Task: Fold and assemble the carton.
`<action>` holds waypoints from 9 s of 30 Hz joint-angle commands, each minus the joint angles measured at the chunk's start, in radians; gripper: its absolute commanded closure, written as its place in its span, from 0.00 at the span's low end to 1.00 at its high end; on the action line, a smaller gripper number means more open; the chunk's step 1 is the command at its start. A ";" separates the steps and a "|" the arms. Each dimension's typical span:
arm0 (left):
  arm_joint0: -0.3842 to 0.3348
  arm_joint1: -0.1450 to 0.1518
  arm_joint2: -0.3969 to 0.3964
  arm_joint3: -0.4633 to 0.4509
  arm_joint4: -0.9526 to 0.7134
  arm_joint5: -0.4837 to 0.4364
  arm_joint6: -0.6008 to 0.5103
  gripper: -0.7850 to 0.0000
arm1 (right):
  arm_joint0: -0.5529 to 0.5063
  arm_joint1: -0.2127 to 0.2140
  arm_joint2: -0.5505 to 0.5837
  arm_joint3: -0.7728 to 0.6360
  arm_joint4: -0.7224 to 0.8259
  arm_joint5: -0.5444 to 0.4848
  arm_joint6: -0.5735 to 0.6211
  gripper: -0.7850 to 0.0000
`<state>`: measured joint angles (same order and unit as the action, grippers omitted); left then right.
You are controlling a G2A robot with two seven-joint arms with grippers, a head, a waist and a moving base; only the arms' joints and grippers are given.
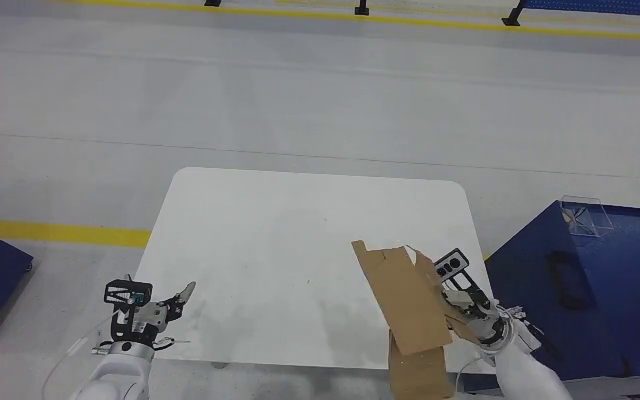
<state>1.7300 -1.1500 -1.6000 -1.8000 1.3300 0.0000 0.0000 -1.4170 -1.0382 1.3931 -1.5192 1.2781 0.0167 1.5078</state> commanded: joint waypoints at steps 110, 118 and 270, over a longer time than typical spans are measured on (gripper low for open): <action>-0.438 -0.103 0.546 0.250 -2.305 -0.135 -0.744 1.00 | 0.031 -0.088 -0.144 0.021 -0.761 -0.786 -0.562 0.14; -0.448 -0.109 0.559 0.271 -2.351 -0.042 -0.779 1.00 | 0.026 -0.088 -0.165 0.009 -0.764 -0.799 -0.543 0.53; -0.536 0.051 0.512 -0.199 -0.545 0.203 -1.294 0.02 | 0.011 0.030 -0.119 -0.213 -0.997 -0.314 -0.272 1.00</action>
<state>1.2002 -1.0984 -1.0955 -2.0014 0.7849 0.2047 -1.2901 -1.4140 -1.0076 1.2790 -1.7360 0.2793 -0.2998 1.2331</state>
